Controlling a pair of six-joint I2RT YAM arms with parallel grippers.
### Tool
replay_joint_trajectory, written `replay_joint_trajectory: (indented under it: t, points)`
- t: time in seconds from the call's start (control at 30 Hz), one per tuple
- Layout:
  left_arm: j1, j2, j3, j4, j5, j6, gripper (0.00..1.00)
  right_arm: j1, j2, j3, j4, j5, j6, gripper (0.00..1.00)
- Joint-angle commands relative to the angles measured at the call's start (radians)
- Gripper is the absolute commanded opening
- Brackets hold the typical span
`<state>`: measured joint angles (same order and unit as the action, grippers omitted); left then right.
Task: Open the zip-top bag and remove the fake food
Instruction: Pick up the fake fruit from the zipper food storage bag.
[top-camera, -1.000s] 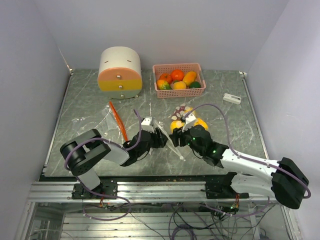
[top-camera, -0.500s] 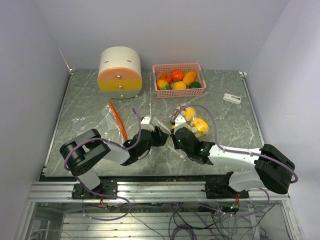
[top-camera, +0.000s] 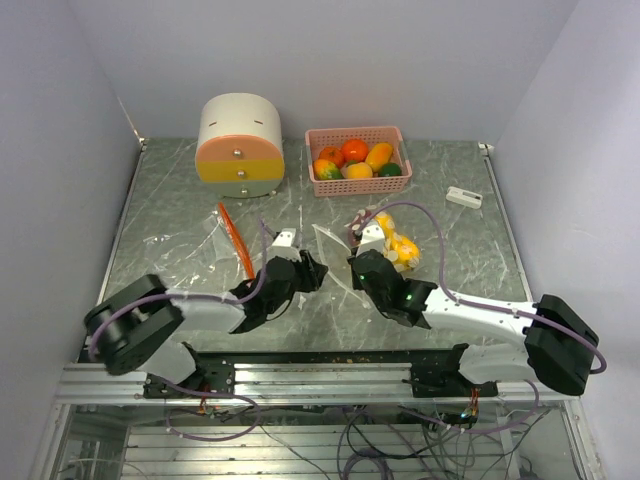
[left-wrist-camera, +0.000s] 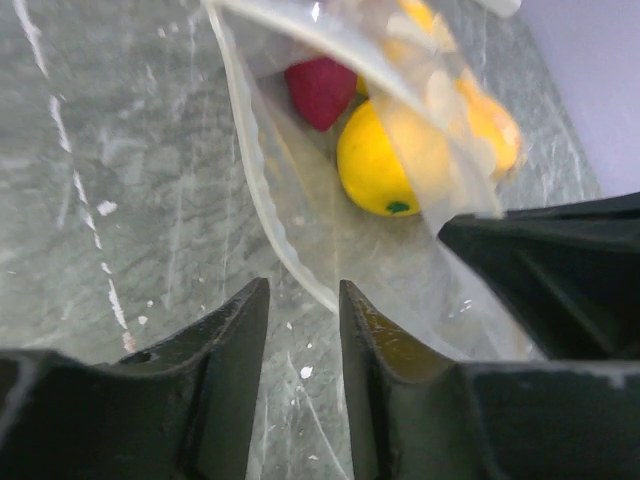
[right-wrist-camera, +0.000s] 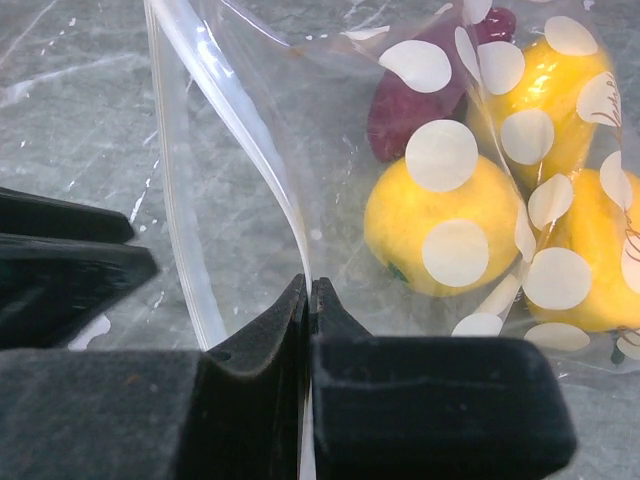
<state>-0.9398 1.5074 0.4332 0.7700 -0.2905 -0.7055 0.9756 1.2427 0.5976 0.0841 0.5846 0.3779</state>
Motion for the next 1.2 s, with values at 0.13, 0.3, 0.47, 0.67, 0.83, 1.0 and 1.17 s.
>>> replay_joint_trajectory:
  t: [0.13, 0.3, 0.47, 0.67, 0.83, 1.0, 1.17]
  points:
    - [-0.007, -0.301, 0.057, -0.316, -0.035, 0.082, 0.21, 0.003, 0.026, 0.02, 0.019, 0.007, 0.021, 0.0]
    - [-0.007, -0.219, 0.087, -0.197, 0.087, 0.044, 0.08, 0.003, 0.004, 0.036, 0.007, -0.001, 0.02, 0.0]
    - [-0.006, -0.038, 0.117, -0.013, 0.154, 0.006, 0.07, 0.004, -0.037, 0.036, -0.007, -0.01, 0.025, 0.0]
    - [-0.005, 0.104, 0.239, -0.016, 0.153, 0.054, 0.07, 0.003, -0.091, -0.002, 0.002, -0.039, 0.038, 0.0]
    - [0.005, 0.199, 0.307, -0.005, 0.166, 0.045, 0.07, 0.003, -0.107, -0.029, 0.029, -0.079, 0.048, 0.0]
    - [0.033, 0.32, 0.322, 0.061, 0.204, 0.017, 0.07, 0.003, -0.129, -0.04, 0.051, -0.108, 0.05, 0.0]
    - [0.046, 0.379, 0.262, 0.163, 0.215, -0.03, 0.16, 0.003, -0.163, -0.05, 0.058, -0.109, 0.041, 0.08]
